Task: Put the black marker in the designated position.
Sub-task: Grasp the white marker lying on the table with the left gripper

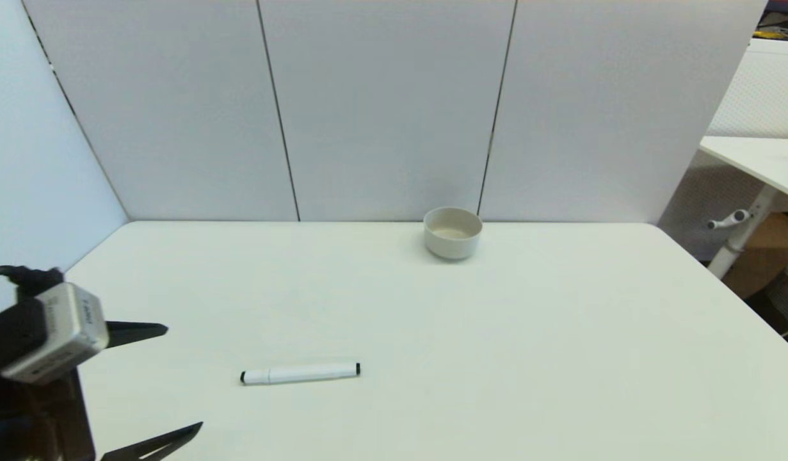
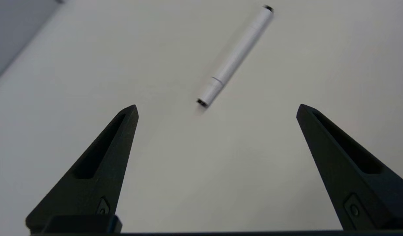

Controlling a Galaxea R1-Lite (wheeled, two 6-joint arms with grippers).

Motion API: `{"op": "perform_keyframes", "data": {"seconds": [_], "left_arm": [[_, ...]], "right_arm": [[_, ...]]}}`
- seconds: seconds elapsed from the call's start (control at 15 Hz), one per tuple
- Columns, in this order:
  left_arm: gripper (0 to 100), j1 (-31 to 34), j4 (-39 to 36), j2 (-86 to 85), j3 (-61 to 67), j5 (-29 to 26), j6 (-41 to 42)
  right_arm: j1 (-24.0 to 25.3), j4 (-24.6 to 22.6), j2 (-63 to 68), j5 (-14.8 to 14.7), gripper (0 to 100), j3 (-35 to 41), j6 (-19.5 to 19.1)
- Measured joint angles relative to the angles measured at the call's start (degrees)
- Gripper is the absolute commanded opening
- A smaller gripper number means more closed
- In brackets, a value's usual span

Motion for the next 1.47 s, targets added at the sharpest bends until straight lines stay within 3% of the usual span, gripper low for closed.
{"op": "perform_keyframes", "data": {"seconds": [0.4, 0.67, 1.47], "left_arm": [[100, -2.84, -1.37, 18.30, -3.63, -9.53, 13.70], [100, -4.13, -5.11, 26.73, -5.60, -14.14, 13.07], [100, -4.25, -9.08, 41.96, -11.00, -16.24, 11.11]], "right_arm": [[0.00, 0.00, 0.00, -0.02, 100, 0.00, -0.01], [0.00, 0.00, 0.00, -0.05, 100, 0.00, -0.04], [0.00, 0.00, 0.00, -0.02, 100, 0.00, -0.01]]}}
